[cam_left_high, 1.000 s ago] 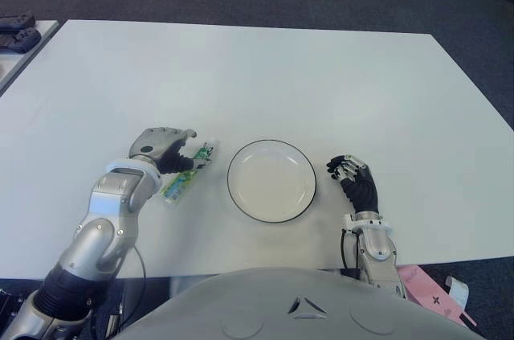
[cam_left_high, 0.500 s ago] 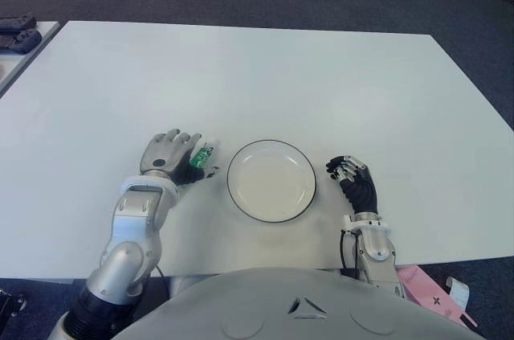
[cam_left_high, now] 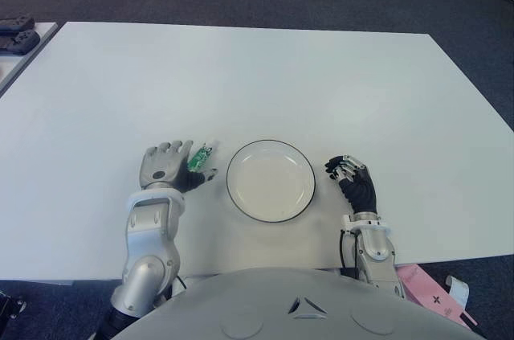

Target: Put the toothpaste on the table into the plate.

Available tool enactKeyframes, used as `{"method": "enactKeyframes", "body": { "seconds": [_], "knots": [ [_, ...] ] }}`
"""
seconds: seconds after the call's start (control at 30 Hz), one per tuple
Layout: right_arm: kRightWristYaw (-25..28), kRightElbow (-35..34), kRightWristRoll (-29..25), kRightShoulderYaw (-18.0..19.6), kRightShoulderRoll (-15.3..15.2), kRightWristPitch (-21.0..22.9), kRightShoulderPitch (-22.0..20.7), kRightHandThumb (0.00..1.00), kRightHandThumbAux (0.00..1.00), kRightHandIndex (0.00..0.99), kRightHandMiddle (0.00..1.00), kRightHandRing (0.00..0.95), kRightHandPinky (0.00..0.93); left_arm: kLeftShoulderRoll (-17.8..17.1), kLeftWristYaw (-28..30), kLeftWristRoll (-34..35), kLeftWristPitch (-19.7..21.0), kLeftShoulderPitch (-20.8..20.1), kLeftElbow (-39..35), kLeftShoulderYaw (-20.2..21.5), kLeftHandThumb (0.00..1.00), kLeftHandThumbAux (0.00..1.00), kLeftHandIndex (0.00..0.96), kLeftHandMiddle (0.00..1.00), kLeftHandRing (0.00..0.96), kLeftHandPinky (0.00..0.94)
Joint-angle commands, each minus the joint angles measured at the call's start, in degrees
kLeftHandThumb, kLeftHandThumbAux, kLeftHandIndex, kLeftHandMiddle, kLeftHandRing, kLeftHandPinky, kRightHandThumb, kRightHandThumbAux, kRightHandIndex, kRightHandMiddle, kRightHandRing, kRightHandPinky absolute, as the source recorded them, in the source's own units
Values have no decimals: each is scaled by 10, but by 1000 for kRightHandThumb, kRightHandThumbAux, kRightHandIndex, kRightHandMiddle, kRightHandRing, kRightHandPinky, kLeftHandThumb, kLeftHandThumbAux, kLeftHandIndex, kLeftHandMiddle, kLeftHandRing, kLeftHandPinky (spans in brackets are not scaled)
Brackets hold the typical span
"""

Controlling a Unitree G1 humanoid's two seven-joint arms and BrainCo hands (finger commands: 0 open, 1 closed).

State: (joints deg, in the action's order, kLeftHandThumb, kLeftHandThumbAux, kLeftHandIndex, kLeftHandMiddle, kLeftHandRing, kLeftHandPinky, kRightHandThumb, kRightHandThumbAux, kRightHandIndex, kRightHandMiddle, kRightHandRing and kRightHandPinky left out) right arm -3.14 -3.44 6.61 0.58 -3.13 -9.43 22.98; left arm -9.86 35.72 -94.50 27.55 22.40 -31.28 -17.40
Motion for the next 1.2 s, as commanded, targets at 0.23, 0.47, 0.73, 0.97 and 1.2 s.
{"method": "enactKeyframes", "body": {
  "seconds": [0.23, 0.47, 0.73, 0.97, 1.2],
  "knots": [
    [18, 19, -15, 6, -6, -5, 6, 706, 728, 424, 490, 475, 472, 82, -13, -47, 34, 46, 29, -3, 115, 235, 0, 109, 71, 56],
    [30, 36, -20, 12, -16, -26, 1, 705, 728, 425, 489, 477, 476, 142, -70, -61, 77, 63, 65, -7, 149, 247, 0, 96, 65, 79],
    [33, 44, -24, 20, -21, -32, -2, 704, 728, 424, 487, 477, 478, 178, -184, -33, 143, 59, 155, -10, 242, 284, 0, 95, 60, 88],
    [35, 42, -23, 25, -25, -22, -4, 703, 727, 424, 486, 479, 486, 197, -274, 27, 187, 44, 208, 1, 373, 315, 0, 97, 51, 133],
    [39, 45, -27, 27, -28, -25, -8, 704, 727, 424, 486, 479, 487, 215, -351, 89, 215, 31, 241, 4, 454, 335, 0, 139, 76, 182]
  ]
}}
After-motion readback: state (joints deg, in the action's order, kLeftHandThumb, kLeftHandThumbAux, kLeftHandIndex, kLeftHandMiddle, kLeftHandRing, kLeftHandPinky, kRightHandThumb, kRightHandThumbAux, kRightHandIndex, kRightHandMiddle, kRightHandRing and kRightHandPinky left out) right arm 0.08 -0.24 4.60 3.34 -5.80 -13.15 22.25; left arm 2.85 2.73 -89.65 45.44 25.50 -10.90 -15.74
